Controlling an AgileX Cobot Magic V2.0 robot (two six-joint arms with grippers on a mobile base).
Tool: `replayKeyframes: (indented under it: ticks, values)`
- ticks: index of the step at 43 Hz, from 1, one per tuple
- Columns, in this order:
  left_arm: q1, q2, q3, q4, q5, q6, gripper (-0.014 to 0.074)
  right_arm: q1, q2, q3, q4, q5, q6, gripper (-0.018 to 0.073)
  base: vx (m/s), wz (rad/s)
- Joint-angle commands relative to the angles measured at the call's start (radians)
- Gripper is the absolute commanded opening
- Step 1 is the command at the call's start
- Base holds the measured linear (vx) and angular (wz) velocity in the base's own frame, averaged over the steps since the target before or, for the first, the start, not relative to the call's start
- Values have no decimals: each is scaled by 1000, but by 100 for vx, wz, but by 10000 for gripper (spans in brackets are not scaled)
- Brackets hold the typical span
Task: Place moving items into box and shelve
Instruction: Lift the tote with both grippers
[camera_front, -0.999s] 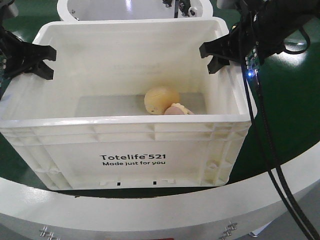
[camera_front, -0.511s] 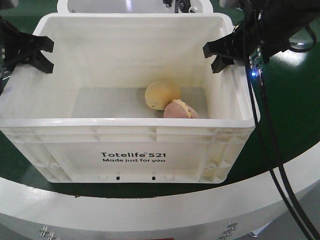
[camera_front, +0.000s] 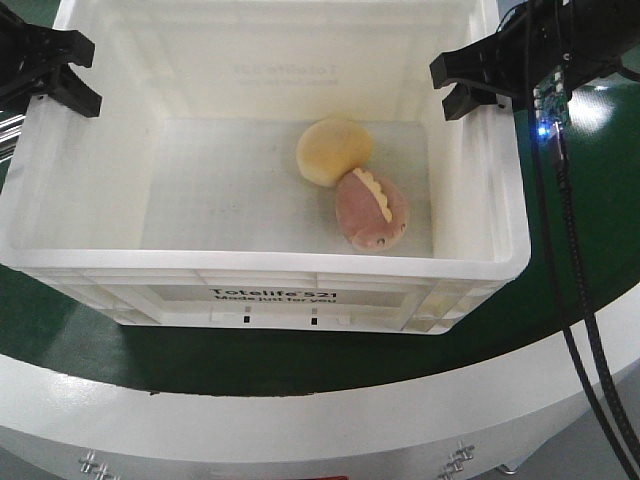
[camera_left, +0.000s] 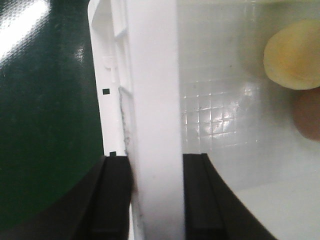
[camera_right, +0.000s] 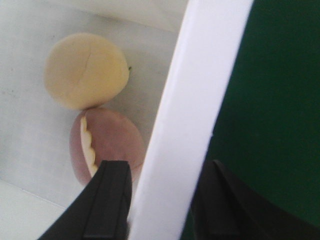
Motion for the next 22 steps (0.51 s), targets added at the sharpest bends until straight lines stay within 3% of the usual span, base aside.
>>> replayKeyframes:
  ticks: [1, 13, 14, 22]
  values:
    - [-18, -55, -48, -255, -49, 13, -3, 11, -57, -47, 160, -117, -26, -3, 0, 0]
    - [-18, -56, -48, -294, -31, 19, -3, 11, -61, -47, 209, -117, -26, -3, 0, 0]
    - [-18, -71, -48, -347, -36, 42, -3, 11, -61, -47, 252, -122, -29, -3, 0, 0]
    - [-18, -83, -48, -379, -56, 46, -3, 11, -61, -47, 266, -124, -34, -3, 0, 0]
